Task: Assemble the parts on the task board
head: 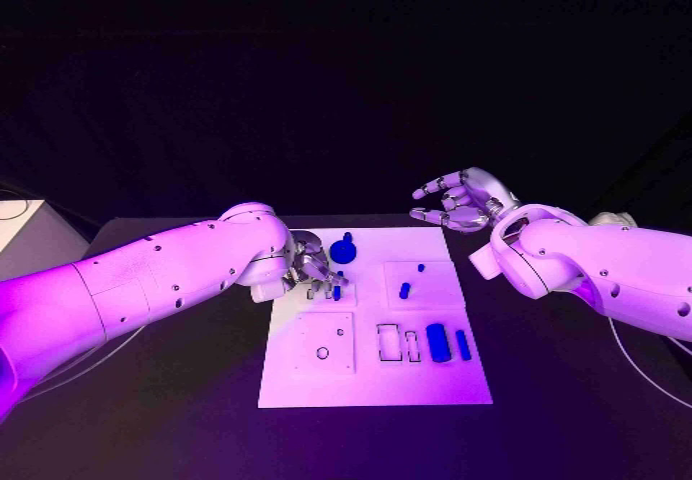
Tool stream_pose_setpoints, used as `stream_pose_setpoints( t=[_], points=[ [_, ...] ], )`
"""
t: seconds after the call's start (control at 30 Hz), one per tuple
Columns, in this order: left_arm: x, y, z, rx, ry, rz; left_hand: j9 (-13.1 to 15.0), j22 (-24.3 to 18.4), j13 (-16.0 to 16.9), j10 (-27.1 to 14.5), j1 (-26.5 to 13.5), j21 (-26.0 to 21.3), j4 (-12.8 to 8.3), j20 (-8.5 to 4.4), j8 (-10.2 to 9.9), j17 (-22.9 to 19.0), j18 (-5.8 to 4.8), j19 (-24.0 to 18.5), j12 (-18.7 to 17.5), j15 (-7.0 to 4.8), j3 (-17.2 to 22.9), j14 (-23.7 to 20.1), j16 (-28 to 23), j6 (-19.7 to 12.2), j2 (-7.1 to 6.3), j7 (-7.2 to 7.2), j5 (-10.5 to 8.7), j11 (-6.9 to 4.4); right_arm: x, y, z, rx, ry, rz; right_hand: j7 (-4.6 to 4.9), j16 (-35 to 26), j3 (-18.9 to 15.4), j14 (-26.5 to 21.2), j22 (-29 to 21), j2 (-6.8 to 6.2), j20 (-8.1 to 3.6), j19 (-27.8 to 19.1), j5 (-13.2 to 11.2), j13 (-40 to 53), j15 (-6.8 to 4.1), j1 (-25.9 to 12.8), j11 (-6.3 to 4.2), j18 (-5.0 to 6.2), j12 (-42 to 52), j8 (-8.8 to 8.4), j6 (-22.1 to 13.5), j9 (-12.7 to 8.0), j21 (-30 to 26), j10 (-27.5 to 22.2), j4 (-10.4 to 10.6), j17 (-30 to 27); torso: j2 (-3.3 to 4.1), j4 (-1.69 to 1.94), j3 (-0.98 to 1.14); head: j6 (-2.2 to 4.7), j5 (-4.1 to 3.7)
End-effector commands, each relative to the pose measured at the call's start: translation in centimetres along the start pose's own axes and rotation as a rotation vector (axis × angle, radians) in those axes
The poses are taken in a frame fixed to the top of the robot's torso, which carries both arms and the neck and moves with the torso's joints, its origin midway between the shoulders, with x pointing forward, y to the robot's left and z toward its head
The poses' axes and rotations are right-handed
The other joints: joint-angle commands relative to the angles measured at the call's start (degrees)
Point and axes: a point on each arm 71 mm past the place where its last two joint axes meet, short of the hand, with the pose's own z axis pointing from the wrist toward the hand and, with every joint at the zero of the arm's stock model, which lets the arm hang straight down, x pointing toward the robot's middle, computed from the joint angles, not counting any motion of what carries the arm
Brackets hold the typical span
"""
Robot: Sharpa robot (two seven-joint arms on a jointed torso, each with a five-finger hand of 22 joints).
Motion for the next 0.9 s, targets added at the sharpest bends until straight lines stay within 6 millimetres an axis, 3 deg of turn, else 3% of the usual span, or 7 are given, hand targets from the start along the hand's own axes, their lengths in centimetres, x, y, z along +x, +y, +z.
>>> stream_pose_setpoints(
  t=[0.03, 0.9],
  points=[
    [0.20, -0.13, 0.05, -0.002, 0.028, 0.024, 0.1, 0.0, 0.1, -0.2, -0.3, 0.4, -0.3, 0.11, 0.3, 10.8, -0.13, 0.3, 0.3, -0.33, -0.2, 4.3, 0.4, -0.1, 0.12, -0.08, -0.01, -0.18, 0.06, 0.09, 0.01, -0.007, 0.012, -0.007, -0.02, -0.1, 0.0, 5.3, 10.2, 0.10, 0.11, 3.3, 0.1, 6.6, 0.09, -0.5, 0.12, -0.07, -0.4, 0.21, -0.4, -0.1, -0.3, -0.3, 0.4, 12.1, -0.07, 0.02, 0.01, -0.18, 0.03],
    [0.44, 0.06, 0.59, -0.016, 0.056, 0.031, 1.2, 0.6, 0.1, -0.3, 2.1, 0.7, -0.6, 0.04, 0.8, 11.1, -0.21, 0.5, 0.8, -0.46, 1.1, 4.4, 0.6, -0.4, 0.69, -0.23, 0.00, -0.35, 0.29, 0.20, 0.10, -0.007, 0.023, -0.005, -0.02, -0.1, 0.2, 5.3, 10.3, 0.14, 0.11, 3.3, -0.1, 6.7, 0.10, -0.7, 0.12, -0.08, -0.3, 0.26, -0.5, -0.1, -0.2, -0.2, 0.6, 12.1, -0.02, 0.06, -0.02, -0.74, 0.01]
  ],
)
